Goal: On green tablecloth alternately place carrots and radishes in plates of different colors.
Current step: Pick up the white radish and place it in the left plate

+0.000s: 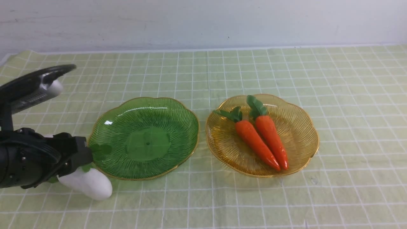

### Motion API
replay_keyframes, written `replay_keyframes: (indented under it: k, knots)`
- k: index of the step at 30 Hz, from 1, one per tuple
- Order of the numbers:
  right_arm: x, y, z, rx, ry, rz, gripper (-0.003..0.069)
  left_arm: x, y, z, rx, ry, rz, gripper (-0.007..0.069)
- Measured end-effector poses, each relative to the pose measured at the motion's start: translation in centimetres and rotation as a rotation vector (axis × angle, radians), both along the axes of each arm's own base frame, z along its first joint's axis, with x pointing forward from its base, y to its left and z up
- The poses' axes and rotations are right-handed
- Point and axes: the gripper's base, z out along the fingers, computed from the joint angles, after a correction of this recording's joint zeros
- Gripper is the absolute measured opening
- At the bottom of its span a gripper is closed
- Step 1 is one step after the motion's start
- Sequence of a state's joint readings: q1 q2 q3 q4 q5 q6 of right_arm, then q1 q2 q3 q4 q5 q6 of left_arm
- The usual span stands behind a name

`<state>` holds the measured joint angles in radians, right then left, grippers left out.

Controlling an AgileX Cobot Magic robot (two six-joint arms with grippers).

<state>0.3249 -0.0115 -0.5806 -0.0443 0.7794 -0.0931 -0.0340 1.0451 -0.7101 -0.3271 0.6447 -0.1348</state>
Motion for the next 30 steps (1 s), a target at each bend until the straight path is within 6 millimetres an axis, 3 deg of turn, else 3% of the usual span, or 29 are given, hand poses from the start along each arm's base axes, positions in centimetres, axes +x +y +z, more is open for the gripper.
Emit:
replay_keyframes:
  k: [4,10,16,21,30]
  knots:
    - [0.7,0.2,-1.5,-0.033,0.064,-0.003,-0.0002,0.1,0.8,-0.6,0.027,0.060,0.111,0.0342]
    - [1.6,0.4,-1.6,-0.066,0.100,-0.015,-0.0010,1.8,1.6,-3.2,0.046,0.197,0.266,0.0344]
    - [1.7,0.3,-1.6,-0.088,0.093,-0.032,-0.0010,4.2,1.4,-5.9,0.009,0.226,0.297,0.0402]
    - [1.7,0.2,-1.6,-0.090,0.093,-0.033,-0.0010,5.9,1.3,-7.9,-0.014,0.227,0.318,0.0505]
    - [1.7,0.2,-1.6,-0.092,0.092,-0.034,-0.0010,7.6,1.3,-11.0,-0.012,0.257,0.330,0.0531]
